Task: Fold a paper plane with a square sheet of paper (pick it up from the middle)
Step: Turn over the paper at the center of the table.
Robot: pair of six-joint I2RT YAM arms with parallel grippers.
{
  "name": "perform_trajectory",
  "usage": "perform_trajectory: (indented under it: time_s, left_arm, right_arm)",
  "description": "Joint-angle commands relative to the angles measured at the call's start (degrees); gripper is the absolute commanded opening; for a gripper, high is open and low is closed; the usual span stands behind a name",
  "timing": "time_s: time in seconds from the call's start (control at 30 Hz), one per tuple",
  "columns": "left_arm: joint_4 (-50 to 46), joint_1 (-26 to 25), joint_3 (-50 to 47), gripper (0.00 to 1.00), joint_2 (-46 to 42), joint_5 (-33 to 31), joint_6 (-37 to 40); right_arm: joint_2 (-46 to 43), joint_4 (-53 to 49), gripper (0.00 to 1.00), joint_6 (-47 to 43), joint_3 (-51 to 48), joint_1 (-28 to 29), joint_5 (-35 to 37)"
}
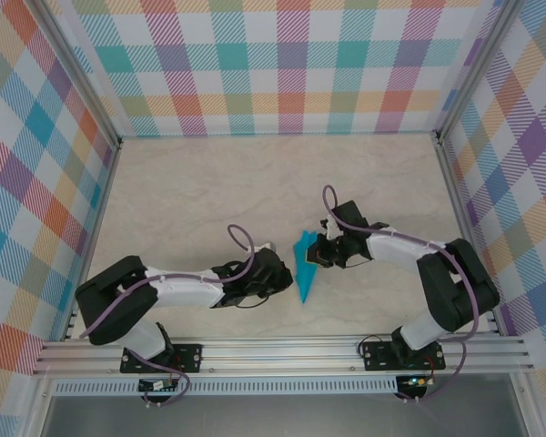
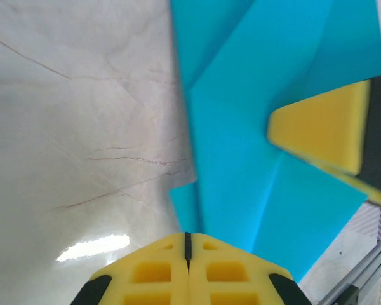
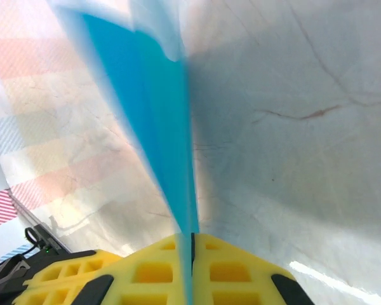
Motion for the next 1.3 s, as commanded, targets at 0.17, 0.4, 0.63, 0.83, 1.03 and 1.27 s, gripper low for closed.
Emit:
perform_trajectory:
  time_s: [0.17, 0.4, 0.63, 0.83, 1.03, 1.27]
  left_arm:
    - [-20.2, 1.0, -3.0, 0.09, -16.1, -14.1, 2.7]
    - [-32.4, 1.8, -4.5, 0.12, -26.7, -21.7, 1.1]
    - [-34.2, 2.2, -6.9, 0.13, -32.6, -22.2, 0.4]
    - [-36.0, 2.3, -7.0, 0.14, -34.5, -22.4, 0.6]
    - [-35.9, 2.4, -6.6, 0.15, -33.9, -21.4, 1.1]
    - [-34.6, 2.5, -5.5, 0.16, -31.8, -19.6, 2.0]
  right_arm:
    - [0.3, -43.4, 0.02, -5.0, 21.4, 6.6, 40.6]
    - [21.7, -61.3, 0.03, 6.2, 39.3, 17.2, 57.2]
    - [39.1, -61.3, 0.06, 7.1, 54.9, 24.9, 49.7]
    - [42.9, -55.2, 0.25, 5.2, 59.6, 27.1, 38.9]
    - [33.9, -43.7, 0.55, 0.5, 52.2, 26.7, 28.2]
    - [15.2, -28.5, 0.67, -1.7, 34.6, 22.9, 17.8]
